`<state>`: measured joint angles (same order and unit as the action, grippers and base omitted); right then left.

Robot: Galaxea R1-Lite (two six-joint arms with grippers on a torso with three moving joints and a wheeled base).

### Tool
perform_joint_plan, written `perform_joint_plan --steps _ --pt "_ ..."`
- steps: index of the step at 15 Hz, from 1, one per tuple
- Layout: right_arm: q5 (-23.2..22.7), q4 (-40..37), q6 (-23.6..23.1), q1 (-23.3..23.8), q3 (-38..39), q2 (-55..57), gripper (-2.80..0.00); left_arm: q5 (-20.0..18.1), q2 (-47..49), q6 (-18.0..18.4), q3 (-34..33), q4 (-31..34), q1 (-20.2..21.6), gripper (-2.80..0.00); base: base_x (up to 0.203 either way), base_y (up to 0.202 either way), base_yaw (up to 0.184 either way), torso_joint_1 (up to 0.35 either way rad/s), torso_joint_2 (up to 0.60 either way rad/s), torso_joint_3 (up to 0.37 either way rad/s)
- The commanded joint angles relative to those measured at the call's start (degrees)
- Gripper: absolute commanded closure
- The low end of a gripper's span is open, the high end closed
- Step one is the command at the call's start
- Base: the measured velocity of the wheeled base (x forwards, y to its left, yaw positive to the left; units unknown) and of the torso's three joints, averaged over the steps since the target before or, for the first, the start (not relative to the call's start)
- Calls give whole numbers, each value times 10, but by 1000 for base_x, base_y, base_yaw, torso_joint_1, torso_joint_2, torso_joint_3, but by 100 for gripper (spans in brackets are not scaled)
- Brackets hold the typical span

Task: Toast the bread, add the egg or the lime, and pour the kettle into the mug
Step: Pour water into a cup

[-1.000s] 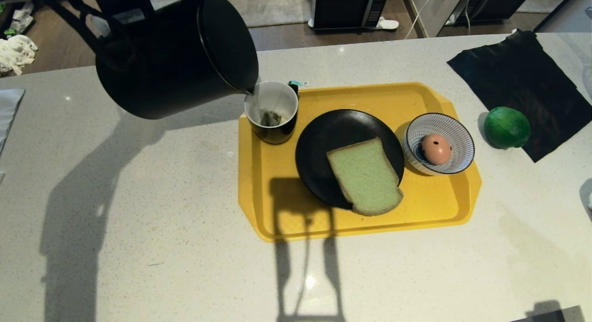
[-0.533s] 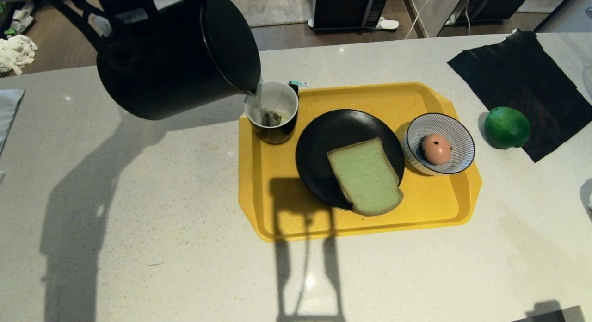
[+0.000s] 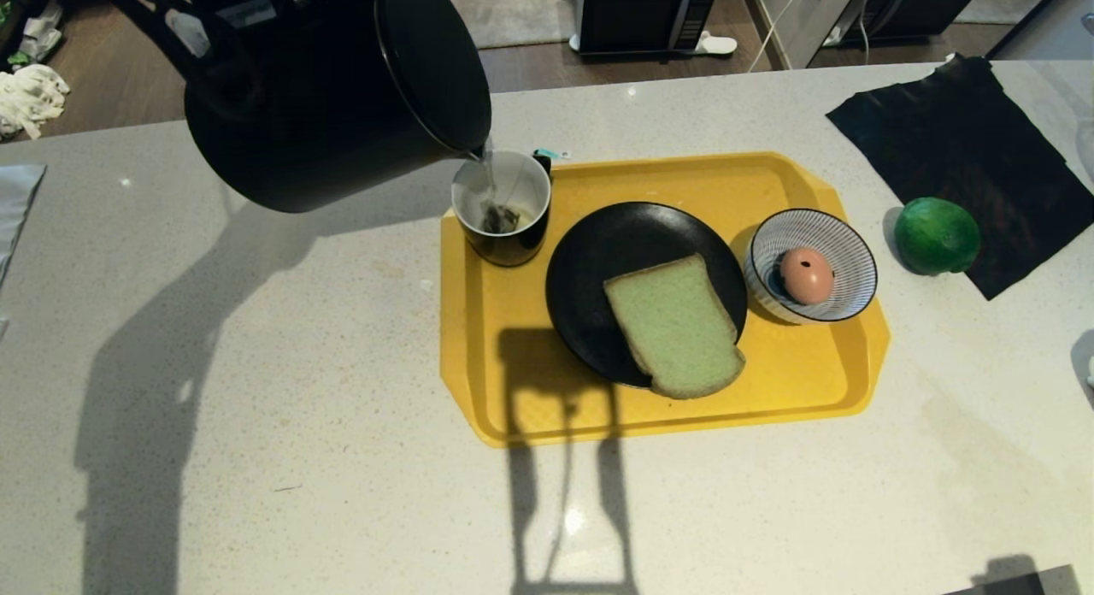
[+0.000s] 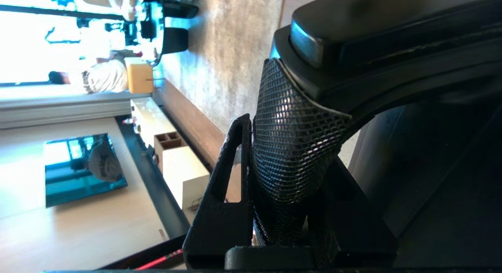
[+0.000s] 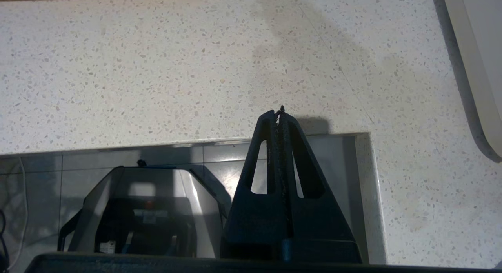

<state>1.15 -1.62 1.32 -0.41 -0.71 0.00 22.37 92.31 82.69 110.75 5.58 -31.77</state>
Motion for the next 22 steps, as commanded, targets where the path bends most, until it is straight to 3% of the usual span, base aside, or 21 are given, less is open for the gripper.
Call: perform_joint_plan --steps 1,8,22 --pt "0 0 0 0 0 1 0 5 0 5 0 0 -2 0 0 0 0 0 0 0" --pt "0 0 0 0 0 1 0 8 0 5 0 -1 -9 0 0 0 0 0 0 0" --pt "0 0 0 0 0 0 0 57 -9 -7 0 -31 -43 0 0 0 0 0 0 0"
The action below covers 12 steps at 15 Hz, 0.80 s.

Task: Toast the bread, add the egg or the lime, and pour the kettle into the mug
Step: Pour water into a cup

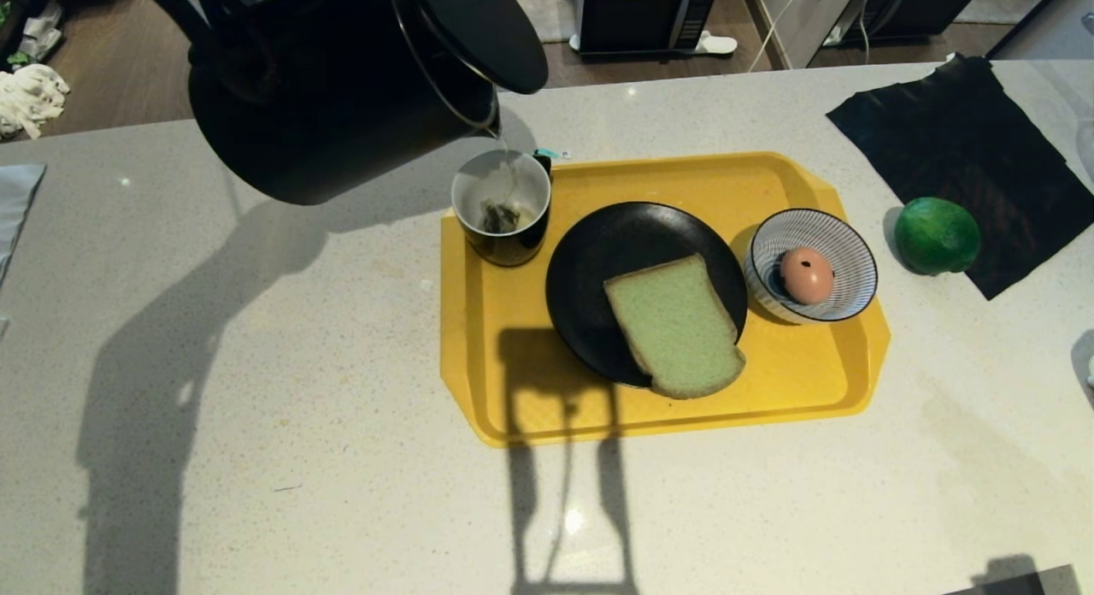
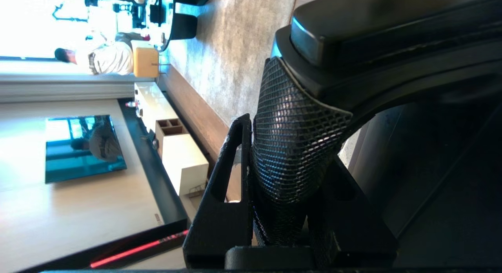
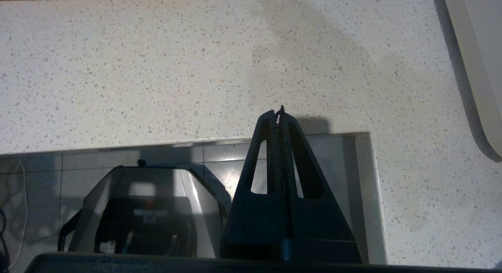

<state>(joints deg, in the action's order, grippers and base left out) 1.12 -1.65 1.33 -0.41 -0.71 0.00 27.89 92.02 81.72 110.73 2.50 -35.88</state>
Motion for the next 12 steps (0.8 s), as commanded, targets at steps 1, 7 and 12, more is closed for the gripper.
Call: perform_joint_plan --steps 1,7,12 --pt "0 0 0 0 0 0 0 3 -11 -2 -1 0 -2 0 0 0 0 0 0 0" --pt "0 0 0 0 0 0 0 1 -30 -35 -3 6 -2 0 0 0 0 0 0 0" --pt "0 0 0 0 0 1 0 -4 -33 -98 -6 6 -2 0 0 0 0 0 0 0"
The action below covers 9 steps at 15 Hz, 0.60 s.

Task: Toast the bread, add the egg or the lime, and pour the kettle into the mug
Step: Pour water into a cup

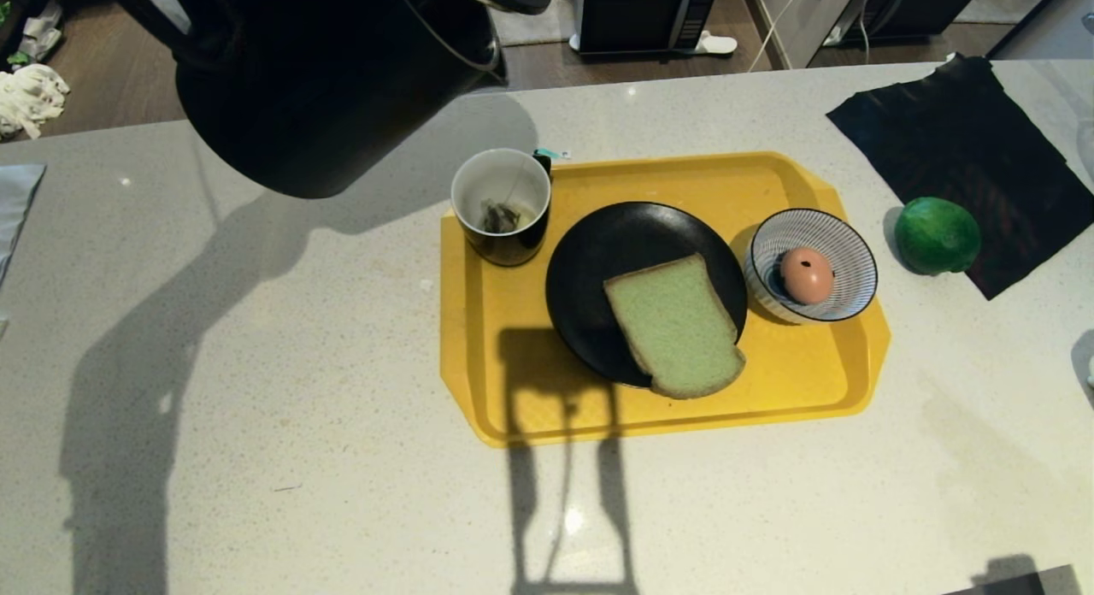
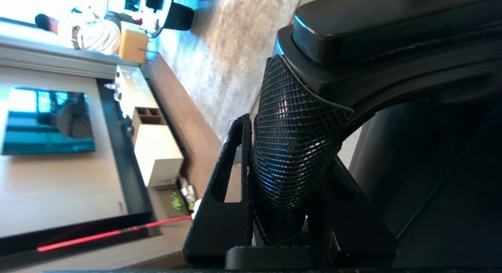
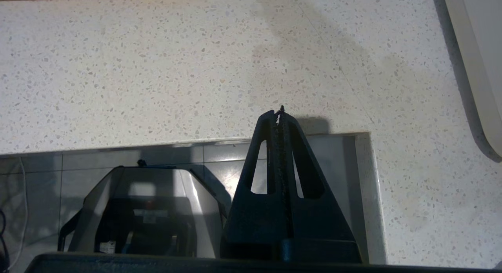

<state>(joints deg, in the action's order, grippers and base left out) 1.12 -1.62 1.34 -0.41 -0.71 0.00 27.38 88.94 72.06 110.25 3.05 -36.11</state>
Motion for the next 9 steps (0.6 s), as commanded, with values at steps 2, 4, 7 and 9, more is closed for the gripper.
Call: perform_joint_plan --steps 2,4,7,9 --pt "0 0 0 0 0 1 0 1 -3 -32 -8 -3 0 0 0 0 0 0 0 0" --pt "0 0 0 0 0 1 0 -18 -7 -63 -17 -5 0 0 0 0 0 0 0 0" --pt "0 0 0 0 0 0 0 -24 -14 -118 -22 -9 0 0 0 0 0 0 0 0" --pt "0 0 0 0 0 0 0 -24 -30 -146 -48 -17 5 0 0 0 0 0 0 0"
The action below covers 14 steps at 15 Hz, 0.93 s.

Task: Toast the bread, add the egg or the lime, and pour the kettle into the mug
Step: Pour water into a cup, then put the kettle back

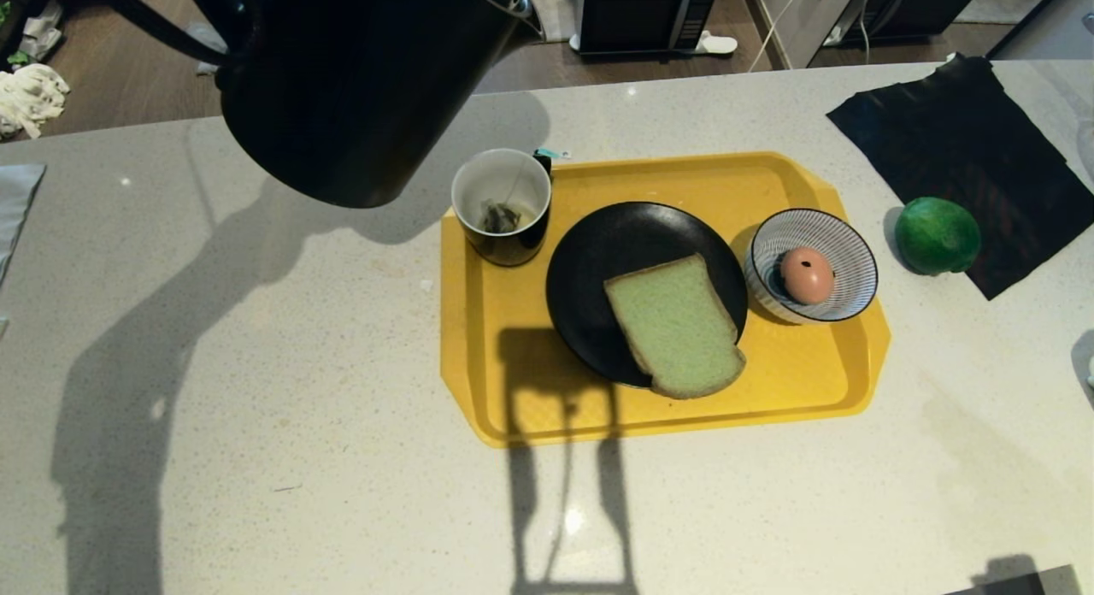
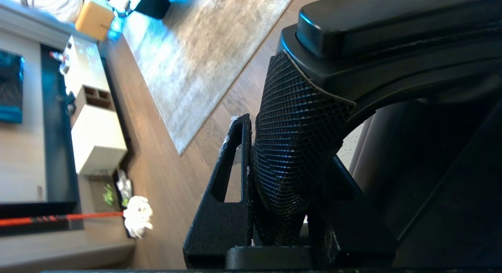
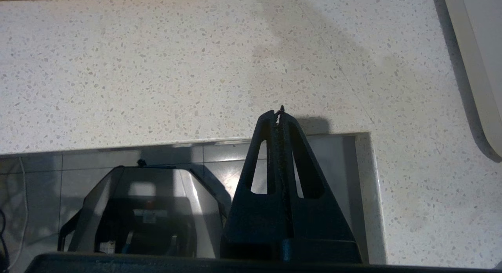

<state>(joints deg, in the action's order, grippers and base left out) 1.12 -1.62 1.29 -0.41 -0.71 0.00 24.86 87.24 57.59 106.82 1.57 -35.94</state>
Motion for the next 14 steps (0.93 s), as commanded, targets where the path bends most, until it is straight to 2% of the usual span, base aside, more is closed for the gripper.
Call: perform_joint_plan --steps 1,6,10,14 --pt "0 0 0 0 0 0 0 2 -26 -5 -35 -12 11 0 0 0 0 0 0 0" --pt "0 0 0 0 0 0 0 2 -83 6 -142 -120 112 0 0 0 0 0 0 0" --pt "0 0 0 0 0 1 0 2 -124 -20 -228 -159 196 0 0 0 0 0 0 0" --pt "0 0 0 0 0 0 0 25 -133 -46 -318 -306 244 0 0 0 0 0 0 0"
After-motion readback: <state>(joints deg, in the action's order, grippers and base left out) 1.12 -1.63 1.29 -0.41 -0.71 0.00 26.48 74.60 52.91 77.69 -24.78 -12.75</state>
